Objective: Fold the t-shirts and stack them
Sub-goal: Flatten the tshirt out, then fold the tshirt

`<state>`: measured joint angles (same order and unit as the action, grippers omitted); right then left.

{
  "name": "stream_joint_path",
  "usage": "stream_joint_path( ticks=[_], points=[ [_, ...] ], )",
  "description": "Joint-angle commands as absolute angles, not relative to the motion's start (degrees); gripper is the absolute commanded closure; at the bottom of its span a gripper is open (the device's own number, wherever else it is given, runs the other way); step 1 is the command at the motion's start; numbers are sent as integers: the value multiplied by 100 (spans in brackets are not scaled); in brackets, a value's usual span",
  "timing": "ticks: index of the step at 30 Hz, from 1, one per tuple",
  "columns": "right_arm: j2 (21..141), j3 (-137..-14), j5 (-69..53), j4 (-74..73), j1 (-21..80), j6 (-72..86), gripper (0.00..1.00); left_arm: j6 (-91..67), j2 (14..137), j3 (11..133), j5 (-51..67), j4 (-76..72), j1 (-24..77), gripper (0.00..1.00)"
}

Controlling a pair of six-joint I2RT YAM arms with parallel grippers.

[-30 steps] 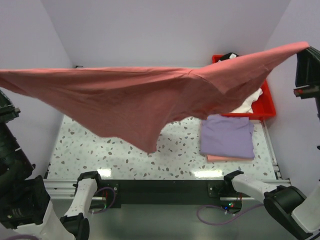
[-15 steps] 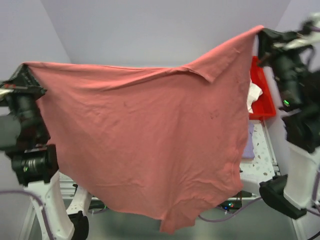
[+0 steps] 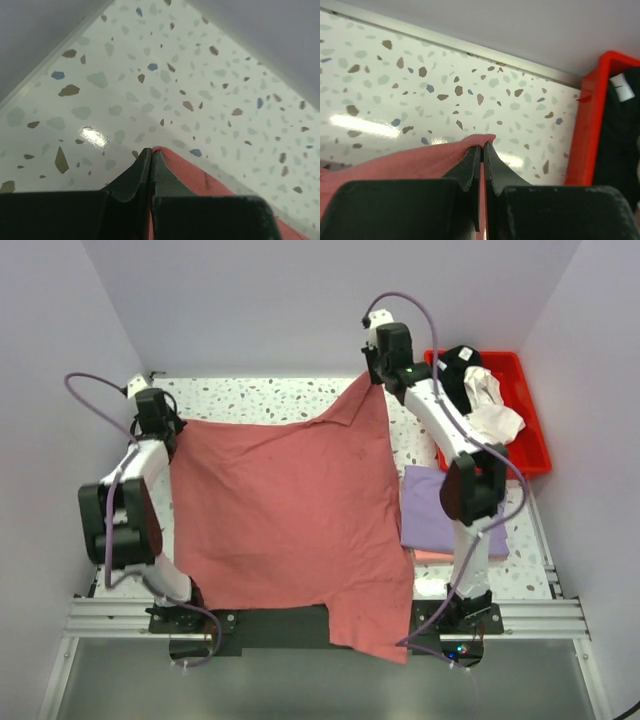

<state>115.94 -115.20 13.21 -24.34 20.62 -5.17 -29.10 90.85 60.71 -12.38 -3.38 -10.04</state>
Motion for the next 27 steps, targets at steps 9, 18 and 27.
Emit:
stream_joint_path(
  ticks=[9,18,27],
  points=[
    [14300,-13722,634,-1831,1705,-79,100,-2242,12392,8885,-1169,-598,-975,100],
    [13659,-12965,159,-2021,1643,-114,100,-2162,12113,8711,-1037,-675,-975,100],
    [11991,-11085,-193,-2557,1644,122,100,-2250,10531,6962,-1406,-1054,-993,100]
  ],
)
